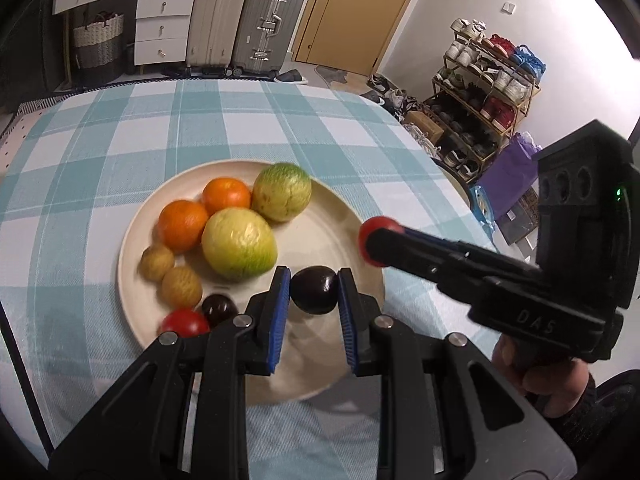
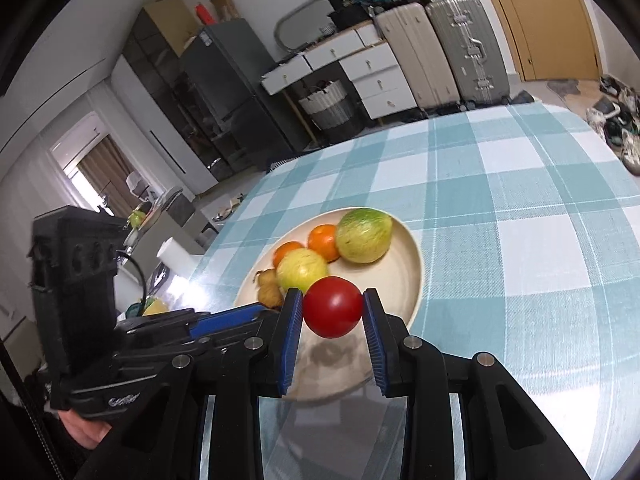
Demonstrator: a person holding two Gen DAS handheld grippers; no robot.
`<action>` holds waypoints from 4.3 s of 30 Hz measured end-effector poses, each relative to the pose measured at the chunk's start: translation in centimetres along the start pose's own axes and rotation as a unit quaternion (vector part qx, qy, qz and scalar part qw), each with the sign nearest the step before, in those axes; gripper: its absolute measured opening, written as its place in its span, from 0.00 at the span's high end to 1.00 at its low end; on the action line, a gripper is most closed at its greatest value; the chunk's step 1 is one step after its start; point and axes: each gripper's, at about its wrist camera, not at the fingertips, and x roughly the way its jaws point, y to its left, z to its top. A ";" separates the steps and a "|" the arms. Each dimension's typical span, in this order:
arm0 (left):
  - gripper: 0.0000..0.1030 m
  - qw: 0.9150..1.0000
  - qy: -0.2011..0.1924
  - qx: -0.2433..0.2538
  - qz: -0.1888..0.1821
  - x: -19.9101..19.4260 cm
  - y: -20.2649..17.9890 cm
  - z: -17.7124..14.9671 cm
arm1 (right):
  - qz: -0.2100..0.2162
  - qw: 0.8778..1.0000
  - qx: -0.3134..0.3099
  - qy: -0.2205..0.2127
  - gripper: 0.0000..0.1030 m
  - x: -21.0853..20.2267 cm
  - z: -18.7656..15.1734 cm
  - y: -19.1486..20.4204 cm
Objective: Organize fruits
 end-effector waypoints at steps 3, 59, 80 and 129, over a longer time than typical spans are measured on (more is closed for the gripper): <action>0.80 1.000 -0.004 0.003 0.003 1.0 0.1 0.6 | 0.002 1.000 0.007 0.005 0.70 0.9 0.5 -0.6; 0.20 0.986 -0.131 0.024 0.099 -9.4 -2.5 -1.3 | -0.038 0.992 0.005 -0.118 0.13 -8.6 0.6 1.6; 0.01 0.950 -0.242 0.050 0.190 -16.6 -3.2 -4.1 | -0.141 0.943 -0.161 -0.257 0.01 -11.7 -4.9 8.5; 0.01 0.927 -0.301 0.040 0.218 -10.3 1.2 -10.4 | -0.172 0.940 -0.190 -0.225 0.00 -7.1 -8.8 5.6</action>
